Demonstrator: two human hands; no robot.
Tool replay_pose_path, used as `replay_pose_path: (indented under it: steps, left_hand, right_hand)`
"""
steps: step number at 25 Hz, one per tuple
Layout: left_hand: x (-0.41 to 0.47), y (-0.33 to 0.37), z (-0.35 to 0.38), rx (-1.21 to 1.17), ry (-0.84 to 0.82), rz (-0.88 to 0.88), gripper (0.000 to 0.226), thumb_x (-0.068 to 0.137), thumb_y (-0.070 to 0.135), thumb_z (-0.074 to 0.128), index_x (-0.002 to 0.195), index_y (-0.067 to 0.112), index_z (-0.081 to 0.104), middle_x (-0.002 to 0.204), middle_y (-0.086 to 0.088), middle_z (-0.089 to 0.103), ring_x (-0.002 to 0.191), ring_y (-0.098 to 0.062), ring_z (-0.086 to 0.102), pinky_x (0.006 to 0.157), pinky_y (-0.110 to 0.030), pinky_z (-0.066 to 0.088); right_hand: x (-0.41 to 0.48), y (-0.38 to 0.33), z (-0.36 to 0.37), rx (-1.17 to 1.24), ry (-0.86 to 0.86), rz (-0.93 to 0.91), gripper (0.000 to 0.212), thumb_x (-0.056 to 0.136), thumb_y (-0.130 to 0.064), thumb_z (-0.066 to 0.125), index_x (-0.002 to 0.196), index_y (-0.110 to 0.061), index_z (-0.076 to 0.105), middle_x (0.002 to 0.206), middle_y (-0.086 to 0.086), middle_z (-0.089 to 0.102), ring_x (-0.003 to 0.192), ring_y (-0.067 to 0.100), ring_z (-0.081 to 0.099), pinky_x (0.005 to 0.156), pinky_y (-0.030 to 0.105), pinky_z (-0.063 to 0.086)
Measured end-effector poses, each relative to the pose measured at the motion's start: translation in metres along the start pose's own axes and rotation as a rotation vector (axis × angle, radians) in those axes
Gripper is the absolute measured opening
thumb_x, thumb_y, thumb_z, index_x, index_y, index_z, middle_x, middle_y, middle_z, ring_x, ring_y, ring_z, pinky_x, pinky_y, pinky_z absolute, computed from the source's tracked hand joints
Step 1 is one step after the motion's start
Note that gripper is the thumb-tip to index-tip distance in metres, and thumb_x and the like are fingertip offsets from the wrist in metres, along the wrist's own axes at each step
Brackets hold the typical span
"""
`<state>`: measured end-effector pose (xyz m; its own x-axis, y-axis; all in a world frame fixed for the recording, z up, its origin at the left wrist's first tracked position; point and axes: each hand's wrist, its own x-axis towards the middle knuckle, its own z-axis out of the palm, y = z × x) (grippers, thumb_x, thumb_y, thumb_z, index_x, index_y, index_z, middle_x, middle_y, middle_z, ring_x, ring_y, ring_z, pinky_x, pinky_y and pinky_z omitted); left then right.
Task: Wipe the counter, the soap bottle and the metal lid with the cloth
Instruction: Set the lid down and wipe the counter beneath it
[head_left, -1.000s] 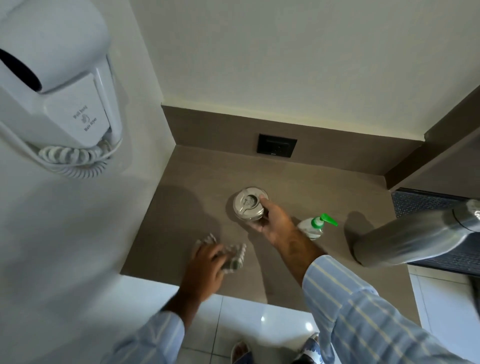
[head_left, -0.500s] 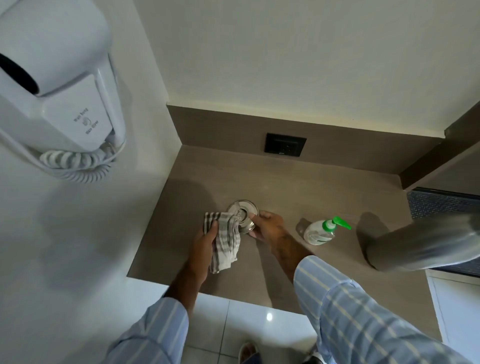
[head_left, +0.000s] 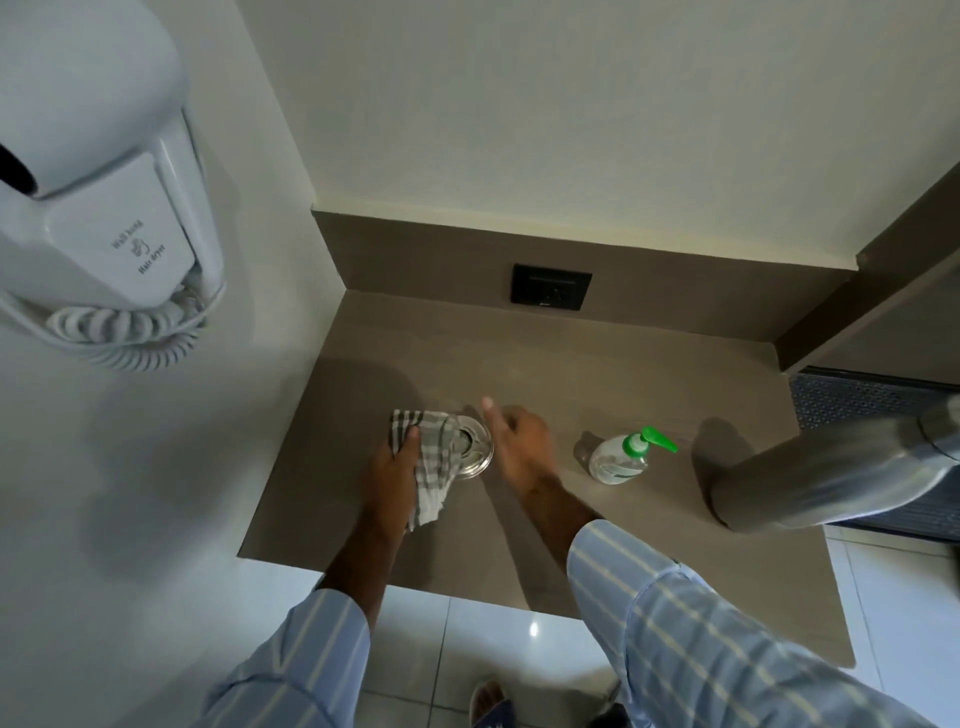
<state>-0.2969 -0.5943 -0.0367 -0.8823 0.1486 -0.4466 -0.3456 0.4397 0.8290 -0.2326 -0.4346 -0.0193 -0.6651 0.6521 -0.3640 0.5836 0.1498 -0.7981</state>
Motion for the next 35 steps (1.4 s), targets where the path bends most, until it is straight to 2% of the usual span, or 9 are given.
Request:
replay_pose_path:
  steps: [4, 8, 11, 15, 21, 25, 28, 30, 35]
  left_hand:
    - [-0.026, 0.070, 0.004, -0.005, 0.111, 0.221, 0.033, 0.104, 0.043, 0.053, 0.104, 0.014, 0.071, 0.098, -0.006, 0.077, 0.091, -0.024, 0.075, 0.079, -0.034, 0.058]
    - [-0.080, 0.148, 0.016, -0.102, -0.079, 0.435, 0.022, 0.103, 0.043, 0.052, 0.093, 0.042, 0.072, 0.083, 0.025, 0.078, 0.078, 0.012, 0.073, 0.064, -0.011, 0.056]
    - [-0.115, 0.200, 0.020, -0.259, -0.242, 0.503, 0.024, 0.096, 0.045, 0.058, 0.107, 0.036, 0.077, 0.099, 0.009, 0.083, 0.094, -0.011, 0.079, 0.078, -0.027, 0.062]
    - [-0.154, 0.276, 0.038, -0.428, -0.479, 0.525, 0.021, 0.100, 0.024, 0.061, 0.098, 0.023, 0.082, 0.094, -0.004, 0.084, 0.089, -0.023, 0.081, 0.070, -0.029, 0.062]
    - [-0.221, 0.380, 0.097, -0.472, -0.744, 0.583, 0.017, 0.092, 0.023, 0.065, 0.099, 0.016, 0.079, 0.091, -0.015, 0.082, 0.083, -0.034, 0.080, 0.070, -0.044, 0.065]
    - [-0.277, 0.415, 0.161, -0.386, -0.828, 0.634, 0.020, 0.092, 0.021, 0.072, 0.110, 0.014, 0.066, 0.097, -0.013, 0.081, 0.091, -0.029, 0.079, 0.080, -0.043, 0.062]
    - [-0.311, 0.410, 0.219, -0.221, -0.896, 0.640, 0.016, 0.094, 0.021, 0.071, 0.109, 0.014, 0.071, 0.098, -0.009, 0.082, 0.082, -0.021, 0.080, 0.064, -0.029, 0.064]
    - [-0.329, 0.402, 0.263, -0.300, -0.809, 0.645, 0.006, 0.095, 0.020, 0.071, 0.100, 0.018, 0.072, 0.092, -0.006, 0.082, 0.072, -0.016, 0.078, 0.058, -0.027, 0.063]
    - [-0.352, 0.370, 0.384, -0.451, -0.644, 0.561, 0.017, 0.090, 0.023, 0.077, 0.102, 0.014, 0.070, 0.099, -0.011, 0.082, 0.088, -0.028, 0.081, 0.074, -0.049, 0.067]
  right_hand:
    - [-0.029, -0.079, -0.016, 0.915, -0.260, 0.136, 0.060, 0.097, -0.071, 0.038, 0.126, -0.024, 0.062, 0.121, 0.003, 0.071, 0.100, 0.012, 0.070, 0.083, 0.029, 0.056]
    - [-0.051, -0.148, -0.048, 1.184, -0.221, 0.054, 0.070, 0.094, -0.076, 0.038, 0.141, -0.026, 0.054, 0.127, 0.000, 0.068, 0.109, 0.014, 0.071, 0.089, 0.030, 0.059]
    - [-0.058, -0.182, -0.104, 1.136, -0.034, -0.072, 0.067, 0.097, -0.071, 0.042, 0.130, -0.017, 0.064, 0.128, 0.005, 0.068, 0.116, 0.023, 0.069, 0.098, 0.037, 0.056]
    - [-0.079, -0.210, -0.192, 0.767, 0.233, -0.326, 0.046, 0.093, -0.061, 0.055, 0.094, -0.021, 0.077, 0.100, 0.000, 0.079, 0.097, 0.019, 0.075, 0.091, 0.040, 0.059]
    - [-0.119, -0.213, -0.349, 0.247, 0.440, -0.706, 0.041, 0.084, -0.062, 0.068, 0.073, -0.023, 0.069, 0.067, -0.009, 0.072, 0.062, 0.003, 0.066, 0.060, 0.019, 0.051]
    - [-0.121, -0.182, -0.452, 0.181, 0.743, -0.665, 0.045, 0.089, -0.058, 0.065, 0.072, -0.017, 0.061, 0.061, -0.010, 0.063, 0.055, -0.004, 0.056, 0.054, 0.009, 0.042]
    - [-0.122, -0.147, -0.523, 0.293, 0.894, -0.601, 0.044, 0.093, -0.056, 0.061, 0.077, -0.015, 0.061, 0.068, -0.010, 0.064, 0.059, -0.008, 0.056, 0.057, 0.006, 0.041]
    - [-0.121, -0.112, -0.564, 0.272, 0.948, -0.600, 0.050, 0.094, -0.055, 0.060, 0.078, -0.008, 0.062, 0.067, -0.004, 0.064, 0.058, -0.004, 0.053, 0.056, 0.009, 0.042]
    - [-0.099, -0.009, -0.636, 0.102, 0.956, -0.514, 0.049, 0.097, -0.055, 0.054, 0.070, -0.015, 0.060, 0.063, -0.008, 0.065, 0.057, 0.000, 0.058, 0.057, 0.018, 0.043]
